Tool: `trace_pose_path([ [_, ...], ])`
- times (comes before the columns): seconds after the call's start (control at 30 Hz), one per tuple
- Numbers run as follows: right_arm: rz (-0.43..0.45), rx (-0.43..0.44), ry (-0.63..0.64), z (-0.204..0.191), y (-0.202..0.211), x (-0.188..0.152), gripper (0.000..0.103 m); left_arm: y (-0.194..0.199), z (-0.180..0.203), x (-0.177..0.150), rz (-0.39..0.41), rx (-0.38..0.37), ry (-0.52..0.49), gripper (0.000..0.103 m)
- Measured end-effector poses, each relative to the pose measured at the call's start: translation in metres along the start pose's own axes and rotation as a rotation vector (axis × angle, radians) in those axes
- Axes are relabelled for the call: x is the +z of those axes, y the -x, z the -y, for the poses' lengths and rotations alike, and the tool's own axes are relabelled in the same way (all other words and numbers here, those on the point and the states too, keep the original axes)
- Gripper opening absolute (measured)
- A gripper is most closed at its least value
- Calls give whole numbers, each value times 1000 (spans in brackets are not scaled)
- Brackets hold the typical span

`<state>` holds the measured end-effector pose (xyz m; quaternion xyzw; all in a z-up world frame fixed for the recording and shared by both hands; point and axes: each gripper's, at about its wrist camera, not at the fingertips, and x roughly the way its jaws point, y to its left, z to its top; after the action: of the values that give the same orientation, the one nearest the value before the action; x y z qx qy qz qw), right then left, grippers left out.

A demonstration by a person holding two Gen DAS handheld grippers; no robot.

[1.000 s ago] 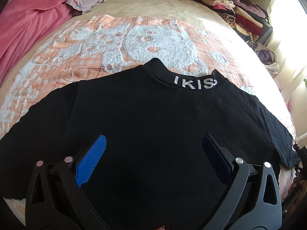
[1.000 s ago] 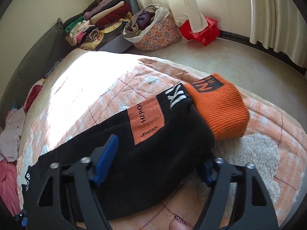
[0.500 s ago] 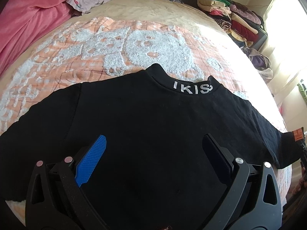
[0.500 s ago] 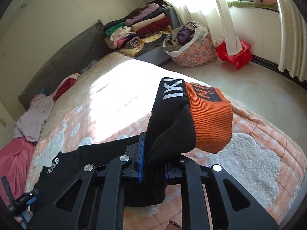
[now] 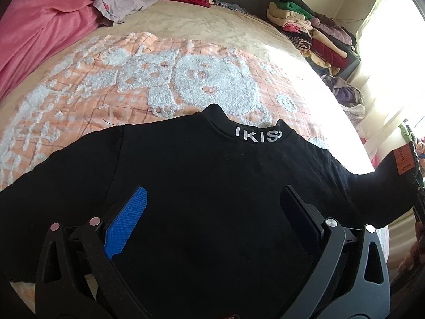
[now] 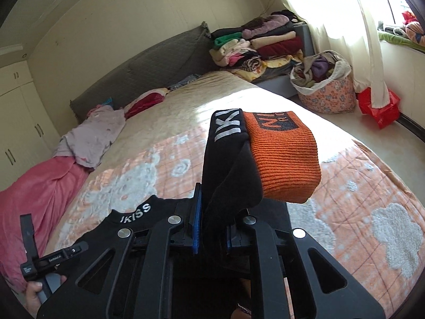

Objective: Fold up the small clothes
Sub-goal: 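Close the right gripper on the orange sleeve cuff, then carry the sleeve across the shirt body toward the left gripper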

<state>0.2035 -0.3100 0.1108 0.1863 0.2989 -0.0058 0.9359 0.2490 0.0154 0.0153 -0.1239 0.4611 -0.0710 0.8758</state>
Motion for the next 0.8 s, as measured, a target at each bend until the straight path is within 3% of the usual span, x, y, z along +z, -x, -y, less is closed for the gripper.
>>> trace_pose_path([
  [0.17, -30, 63, 49, -40, -13, -9, 12, 5, -9, 1, 1, -22, 18, 94],
  [0.43, -98, 143, 149, -108, -43, -33, 12, 11, -28, 6, -10, -128, 78, 94],
  [0.7, -185, 139, 321, -162, -80, -74, 15, 8, -56, 10, -50, -224, 188, 94],
  [0.8, -223, 160, 384, -179, -90, -92, 40, 5, -64, 10, -65, -231, 220, 94],
])
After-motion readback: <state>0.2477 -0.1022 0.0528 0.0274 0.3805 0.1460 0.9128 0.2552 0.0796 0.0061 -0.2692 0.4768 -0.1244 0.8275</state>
